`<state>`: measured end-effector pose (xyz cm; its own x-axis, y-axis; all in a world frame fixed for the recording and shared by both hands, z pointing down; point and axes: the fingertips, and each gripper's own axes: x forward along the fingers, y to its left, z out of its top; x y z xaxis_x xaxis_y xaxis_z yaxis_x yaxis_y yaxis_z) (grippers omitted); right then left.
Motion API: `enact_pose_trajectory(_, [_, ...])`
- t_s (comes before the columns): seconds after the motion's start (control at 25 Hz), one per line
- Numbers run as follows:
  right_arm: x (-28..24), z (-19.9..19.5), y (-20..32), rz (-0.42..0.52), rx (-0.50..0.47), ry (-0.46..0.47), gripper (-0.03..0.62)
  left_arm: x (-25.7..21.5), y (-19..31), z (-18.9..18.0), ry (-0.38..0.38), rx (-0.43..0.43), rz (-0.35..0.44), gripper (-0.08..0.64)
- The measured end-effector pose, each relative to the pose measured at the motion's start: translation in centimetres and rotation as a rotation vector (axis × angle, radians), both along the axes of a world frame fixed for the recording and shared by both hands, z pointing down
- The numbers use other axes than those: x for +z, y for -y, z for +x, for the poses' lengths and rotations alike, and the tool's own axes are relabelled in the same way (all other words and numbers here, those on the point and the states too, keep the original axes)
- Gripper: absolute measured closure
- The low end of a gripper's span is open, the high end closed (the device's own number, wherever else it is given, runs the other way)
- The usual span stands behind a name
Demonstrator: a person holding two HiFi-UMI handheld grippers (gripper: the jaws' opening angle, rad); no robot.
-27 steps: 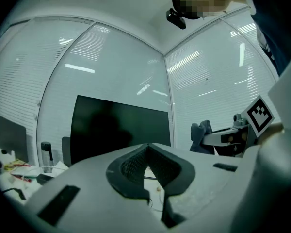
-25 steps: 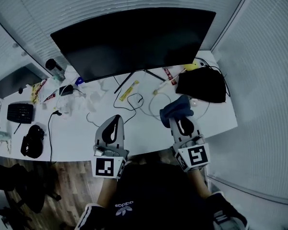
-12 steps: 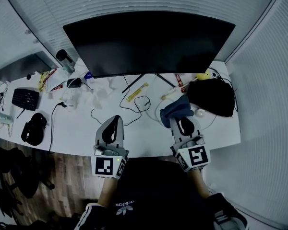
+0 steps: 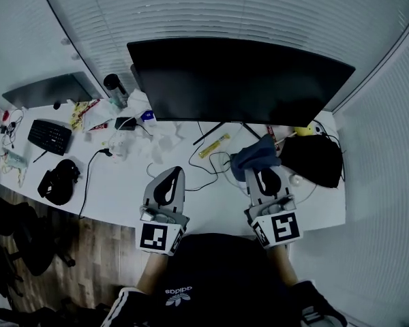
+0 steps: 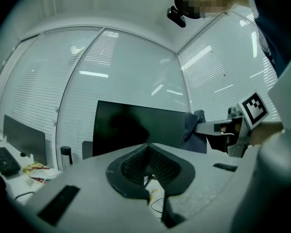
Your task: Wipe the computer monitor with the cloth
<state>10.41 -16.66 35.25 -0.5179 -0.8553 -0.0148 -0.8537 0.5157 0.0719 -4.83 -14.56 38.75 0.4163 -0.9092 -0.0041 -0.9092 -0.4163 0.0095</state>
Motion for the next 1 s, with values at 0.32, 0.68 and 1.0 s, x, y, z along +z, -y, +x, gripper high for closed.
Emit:
enact_pose_trajectory(0.32, [-8.2, -4.6, 3.2, 0.201, -0.017, 0.022, 0.545, 0.2, -0.4, -1.6, -0.006, 0.024, -0.012, 0.555])
enact_pose_trajectory(0.68, [-14.8, -10.1, 6.8, 0.33, -0.06, 0.05, 0.545, 0.4, -0.8, -5.0, -0.02, -0.014, -0.03, 0.554])
enact_pose_trajectory(1.0, [-19.0, -16.2, 10.9, 0.413, -0.108, 0.022, 0.545, 0.5, 0.1, -7.0, -0.049, -0.026, -0.047, 0.555])
